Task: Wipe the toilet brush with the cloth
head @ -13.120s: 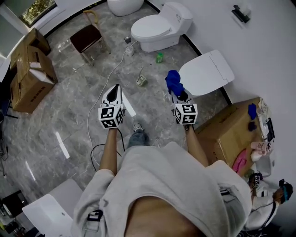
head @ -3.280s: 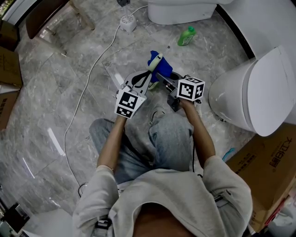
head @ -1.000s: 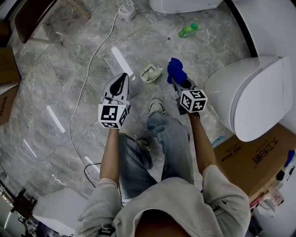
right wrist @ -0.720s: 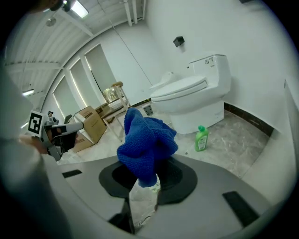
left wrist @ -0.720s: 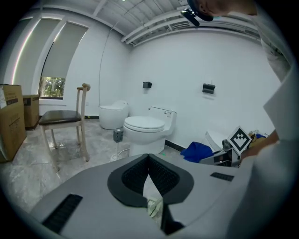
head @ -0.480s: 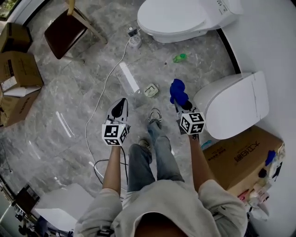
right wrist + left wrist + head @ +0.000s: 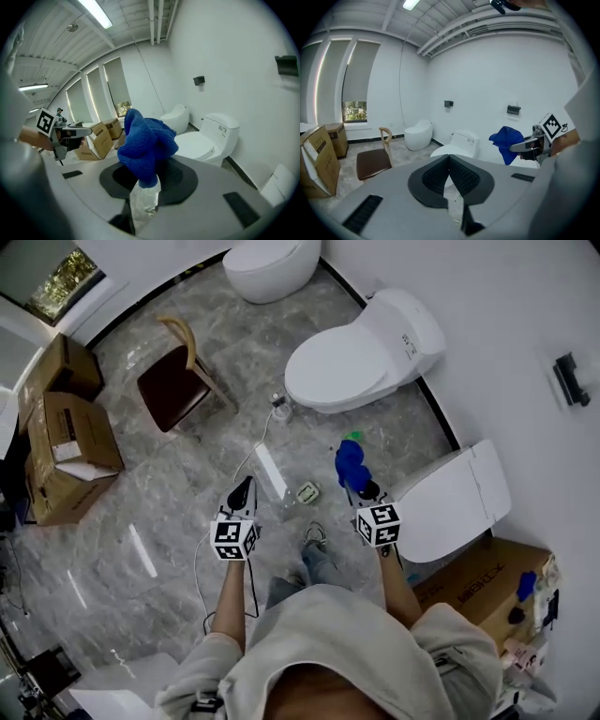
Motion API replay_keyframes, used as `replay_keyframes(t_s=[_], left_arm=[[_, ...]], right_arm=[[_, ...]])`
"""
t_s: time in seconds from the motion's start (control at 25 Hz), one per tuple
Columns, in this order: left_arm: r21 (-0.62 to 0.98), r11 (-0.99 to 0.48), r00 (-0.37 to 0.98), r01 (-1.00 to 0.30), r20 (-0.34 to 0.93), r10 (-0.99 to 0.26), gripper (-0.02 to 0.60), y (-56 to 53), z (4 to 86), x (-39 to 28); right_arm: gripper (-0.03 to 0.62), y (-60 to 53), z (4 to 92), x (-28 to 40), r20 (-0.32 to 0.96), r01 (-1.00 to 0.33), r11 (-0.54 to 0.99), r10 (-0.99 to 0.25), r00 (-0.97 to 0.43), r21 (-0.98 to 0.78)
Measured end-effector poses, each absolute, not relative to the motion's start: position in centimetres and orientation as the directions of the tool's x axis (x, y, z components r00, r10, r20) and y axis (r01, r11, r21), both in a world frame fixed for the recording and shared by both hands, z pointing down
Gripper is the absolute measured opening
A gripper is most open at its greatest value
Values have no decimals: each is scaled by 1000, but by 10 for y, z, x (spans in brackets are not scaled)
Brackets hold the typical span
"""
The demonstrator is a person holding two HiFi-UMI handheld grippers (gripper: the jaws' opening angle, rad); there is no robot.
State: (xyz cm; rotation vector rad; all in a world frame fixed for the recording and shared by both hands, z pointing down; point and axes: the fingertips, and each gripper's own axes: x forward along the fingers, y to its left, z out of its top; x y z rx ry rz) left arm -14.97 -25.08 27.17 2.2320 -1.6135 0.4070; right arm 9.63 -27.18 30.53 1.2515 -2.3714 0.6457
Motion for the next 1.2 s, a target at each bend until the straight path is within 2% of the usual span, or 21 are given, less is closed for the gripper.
replay_keyframes(t_s=[0.32, 0.68, 1.2], left_arm=[[79, -247, 259, -966, 307, -916, 18, -274, 189, -163], [49, -243, 248, -969, 212, -945, 18, -229, 137, -184], [11, -281, 278, -960, 185, -943, 18, -132, 115, -202]], right_arm=[[107, -303, 230, 92, 429, -837, 529, -730, -532, -140], [107, -267, 171, 88, 340, -858, 504, -793, -506, -100], [107, -163, 150, 74, 327, -876, 474, -817, -474, -87]])
